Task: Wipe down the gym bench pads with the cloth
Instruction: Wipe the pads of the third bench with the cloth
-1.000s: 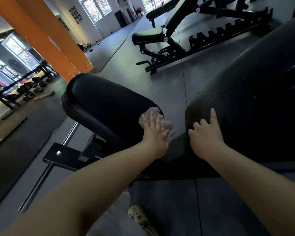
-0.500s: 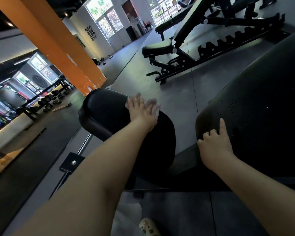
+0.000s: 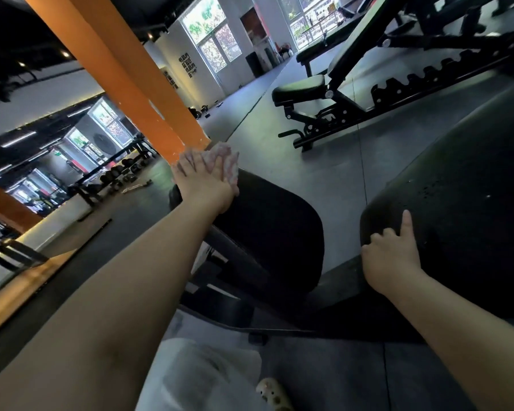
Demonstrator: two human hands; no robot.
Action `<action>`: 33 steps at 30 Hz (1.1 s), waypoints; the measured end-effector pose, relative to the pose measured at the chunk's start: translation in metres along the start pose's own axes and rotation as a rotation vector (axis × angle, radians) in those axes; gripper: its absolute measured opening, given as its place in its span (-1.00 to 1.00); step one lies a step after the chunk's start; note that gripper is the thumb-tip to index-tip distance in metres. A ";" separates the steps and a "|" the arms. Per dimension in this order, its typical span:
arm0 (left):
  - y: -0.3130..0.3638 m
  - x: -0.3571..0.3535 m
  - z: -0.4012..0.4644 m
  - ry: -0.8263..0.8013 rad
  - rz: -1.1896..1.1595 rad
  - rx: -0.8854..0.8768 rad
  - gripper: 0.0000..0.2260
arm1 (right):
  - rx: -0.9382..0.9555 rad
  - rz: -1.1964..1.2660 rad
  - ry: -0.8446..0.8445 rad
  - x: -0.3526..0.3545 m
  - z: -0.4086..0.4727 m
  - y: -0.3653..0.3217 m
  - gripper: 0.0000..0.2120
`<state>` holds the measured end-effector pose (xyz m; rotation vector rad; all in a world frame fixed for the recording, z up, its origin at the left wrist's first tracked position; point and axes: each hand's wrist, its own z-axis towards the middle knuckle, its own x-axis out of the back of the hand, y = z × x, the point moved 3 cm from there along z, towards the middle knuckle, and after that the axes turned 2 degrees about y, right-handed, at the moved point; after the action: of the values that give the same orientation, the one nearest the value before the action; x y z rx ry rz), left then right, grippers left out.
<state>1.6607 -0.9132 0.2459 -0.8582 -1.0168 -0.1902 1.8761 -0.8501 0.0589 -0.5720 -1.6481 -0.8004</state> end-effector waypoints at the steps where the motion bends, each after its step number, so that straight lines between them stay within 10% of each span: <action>1: -0.004 -0.001 -0.005 0.010 -0.018 0.004 -0.43 | 0.000 0.004 -0.002 0.000 0.000 0.000 -0.63; 29: 0.187 -0.107 -0.073 -0.104 0.304 -0.642 -0.31 | -0.033 0.033 0.114 -0.005 -0.011 0.003 -0.56; 33: 0.186 -0.100 -0.091 -0.117 0.078 -0.646 -0.43 | -0.069 0.017 0.182 0.003 -0.032 0.020 -0.55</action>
<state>1.7620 -0.8768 0.0429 -1.5062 -1.0415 -0.4182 1.9103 -0.8617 0.0694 -0.5442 -1.4527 -0.8736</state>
